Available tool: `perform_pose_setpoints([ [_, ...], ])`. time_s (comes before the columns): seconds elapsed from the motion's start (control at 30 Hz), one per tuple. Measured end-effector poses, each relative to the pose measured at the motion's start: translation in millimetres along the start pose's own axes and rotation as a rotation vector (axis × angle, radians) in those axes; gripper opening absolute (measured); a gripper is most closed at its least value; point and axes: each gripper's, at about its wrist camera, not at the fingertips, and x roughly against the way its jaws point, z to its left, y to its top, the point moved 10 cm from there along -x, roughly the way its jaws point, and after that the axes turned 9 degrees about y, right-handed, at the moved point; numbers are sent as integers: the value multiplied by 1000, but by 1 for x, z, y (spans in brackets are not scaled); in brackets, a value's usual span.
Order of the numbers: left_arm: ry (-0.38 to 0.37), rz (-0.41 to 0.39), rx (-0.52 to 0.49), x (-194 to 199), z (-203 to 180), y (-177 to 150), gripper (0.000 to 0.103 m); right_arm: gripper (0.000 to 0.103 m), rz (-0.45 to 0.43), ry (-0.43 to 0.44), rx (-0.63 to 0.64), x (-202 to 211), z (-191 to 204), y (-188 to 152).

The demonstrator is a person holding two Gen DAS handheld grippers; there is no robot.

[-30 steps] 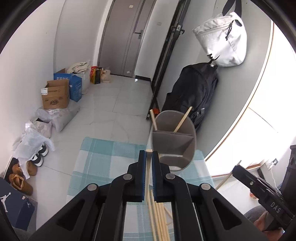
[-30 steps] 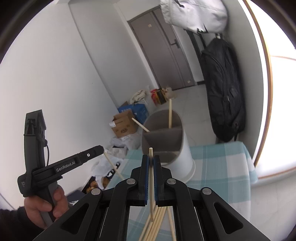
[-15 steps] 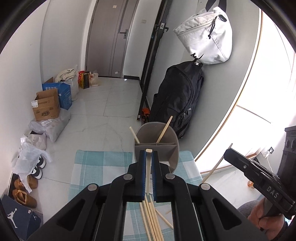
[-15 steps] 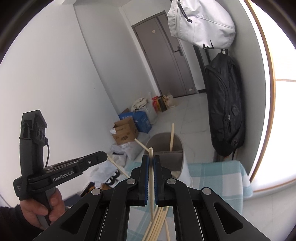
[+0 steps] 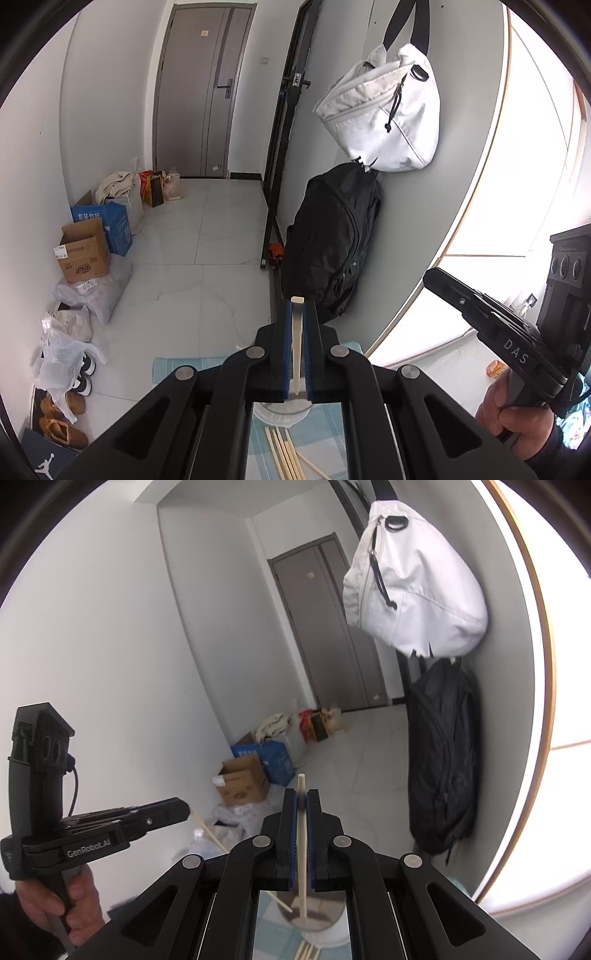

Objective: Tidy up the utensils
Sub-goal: 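Lift the chopstick in the left gripper and lower it into the caddy, then open the left gripper over the caddy while the right gripper opens releasing its chopsticks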

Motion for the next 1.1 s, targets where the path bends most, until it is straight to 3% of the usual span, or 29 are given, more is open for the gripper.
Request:
perform_pose_setpoints([
  [0.3, 12, -15, -5, -21, 6, 29, 2, 4, -22, -34, 34, -40, -14, 26],
  [0.8, -18, 117, -22, -90, 12, -3, 2, 4, 86, -54, 67, -96, -39, -25],
  [1.0, -58, 180, -26, -104, 10, -16, 2, 4, 135, -20, -34, -106, -54, -53],
  [1.1, -121, 254, 21, -111, 10, -22, 3, 7, 159, 24, -91, -107, -56, -64],
])
